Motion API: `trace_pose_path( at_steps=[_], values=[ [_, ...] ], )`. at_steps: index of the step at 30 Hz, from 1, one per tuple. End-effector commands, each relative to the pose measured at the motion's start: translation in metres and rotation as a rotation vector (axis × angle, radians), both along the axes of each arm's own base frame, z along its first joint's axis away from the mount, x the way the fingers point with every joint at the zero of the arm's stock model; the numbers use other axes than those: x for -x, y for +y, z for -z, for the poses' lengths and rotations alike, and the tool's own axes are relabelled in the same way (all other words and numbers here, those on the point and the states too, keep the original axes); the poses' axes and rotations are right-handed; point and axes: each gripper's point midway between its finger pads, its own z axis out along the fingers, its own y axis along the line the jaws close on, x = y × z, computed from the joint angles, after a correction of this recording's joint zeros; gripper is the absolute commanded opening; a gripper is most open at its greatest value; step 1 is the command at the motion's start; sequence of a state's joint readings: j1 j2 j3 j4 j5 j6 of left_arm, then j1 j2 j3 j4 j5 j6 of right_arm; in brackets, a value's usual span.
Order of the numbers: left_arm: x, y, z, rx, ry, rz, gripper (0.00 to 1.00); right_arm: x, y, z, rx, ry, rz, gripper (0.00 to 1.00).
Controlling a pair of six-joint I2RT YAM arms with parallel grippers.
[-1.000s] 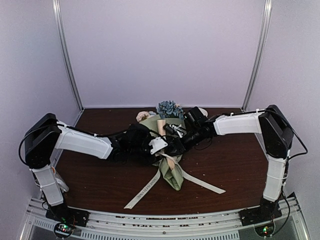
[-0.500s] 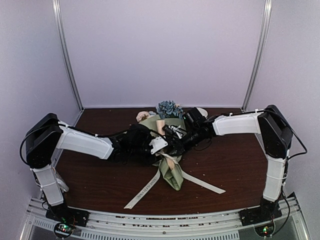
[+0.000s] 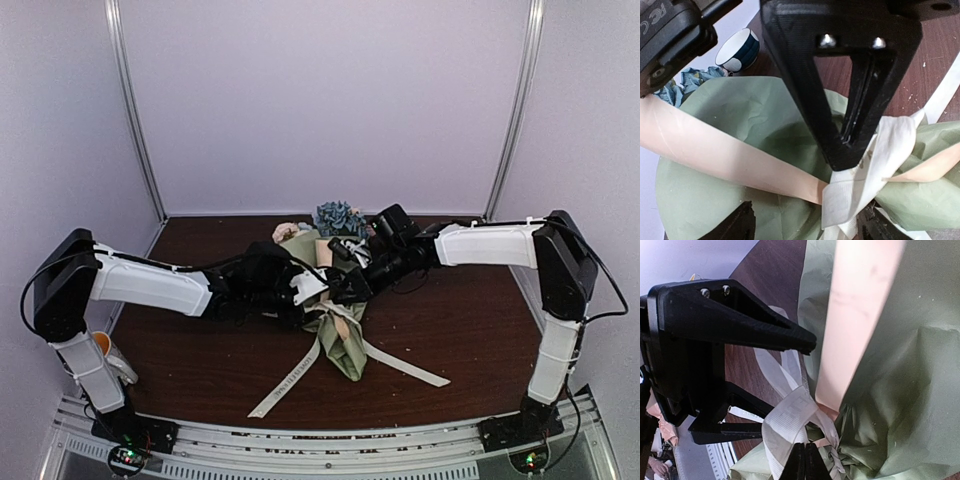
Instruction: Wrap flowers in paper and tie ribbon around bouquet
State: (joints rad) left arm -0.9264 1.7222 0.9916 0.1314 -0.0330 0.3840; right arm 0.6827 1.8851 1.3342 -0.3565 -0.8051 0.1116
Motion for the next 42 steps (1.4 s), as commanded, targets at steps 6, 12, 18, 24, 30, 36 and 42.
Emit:
trace_pose_path(
  at_steps=[6,12,18,24,30,36,42],
  values=[
    [-0.002,0.007,0.001,-0.002,0.016,-0.014,0.73,-0.008,-0.009,-0.001,0.03,-0.037,0.046,0.0],
    [0.02,0.023,0.009,-0.058,0.108,0.065,0.83,-0.01,-0.012,0.001,0.036,-0.043,0.067,0.0],
    [0.007,0.058,0.033,-0.123,0.162,-0.016,0.82,-0.01,-0.014,-0.002,0.028,-0.056,0.085,0.0],
    [-0.008,0.07,0.054,-0.191,0.144,-0.08,0.75,-0.011,-0.015,-0.007,0.015,-0.063,0.1,0.0],
    [-0.008,0.064,0.047,-0.136,0.158,-0.077,0.31,-0.014,-0.023,-0.009,0.04,-0.089,0.139,0.0],
    [0.002,0.067,0.045,-0.111,0.188,-0.075,0.01,-0.026,-0.044,-0.015,0.031,-0.108,0.244,0.0],
    [0.009,0.071,0.051,-0.105,0.239,-0.088,0.0,-0.028,-0.065,-0.006,0.05,-0.095,0.3,0.0]
  ],
)
